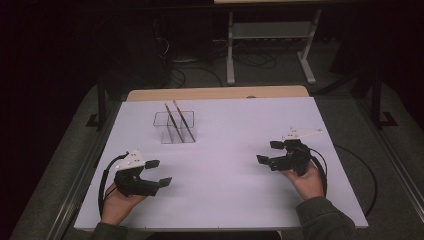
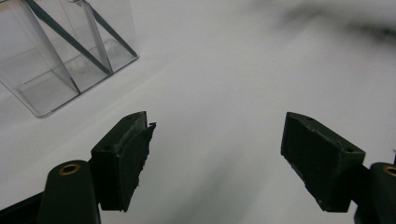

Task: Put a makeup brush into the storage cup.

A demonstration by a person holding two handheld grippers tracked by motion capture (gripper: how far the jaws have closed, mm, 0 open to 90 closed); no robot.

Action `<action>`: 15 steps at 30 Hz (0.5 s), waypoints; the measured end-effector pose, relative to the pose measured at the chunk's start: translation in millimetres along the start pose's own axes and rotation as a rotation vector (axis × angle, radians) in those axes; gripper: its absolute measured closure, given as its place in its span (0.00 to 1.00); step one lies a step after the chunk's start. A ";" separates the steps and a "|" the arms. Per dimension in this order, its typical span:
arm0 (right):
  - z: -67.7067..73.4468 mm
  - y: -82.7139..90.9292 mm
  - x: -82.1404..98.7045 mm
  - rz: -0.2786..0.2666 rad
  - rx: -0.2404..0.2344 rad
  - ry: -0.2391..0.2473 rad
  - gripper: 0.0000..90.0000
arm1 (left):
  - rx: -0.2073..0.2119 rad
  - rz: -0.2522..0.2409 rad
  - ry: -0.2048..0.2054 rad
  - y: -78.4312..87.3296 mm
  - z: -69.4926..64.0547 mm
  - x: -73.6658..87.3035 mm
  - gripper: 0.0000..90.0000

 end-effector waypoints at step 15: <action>3.0 11.3 11.1 -0.022 0.037 -0.015 0.17 | 0.004 -0.001 -0.004 0.4 0.1 0.7 0.24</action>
Point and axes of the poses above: each handheld gripper's, and its own axes: y roughly backward along the jaws, x roughly out of its underside, z roughly to its left, the point moved 3 cm from there along -y, roughly forward along the jaws, and after that the axes turned 8 degrees about -x, right-handed, at the moved point
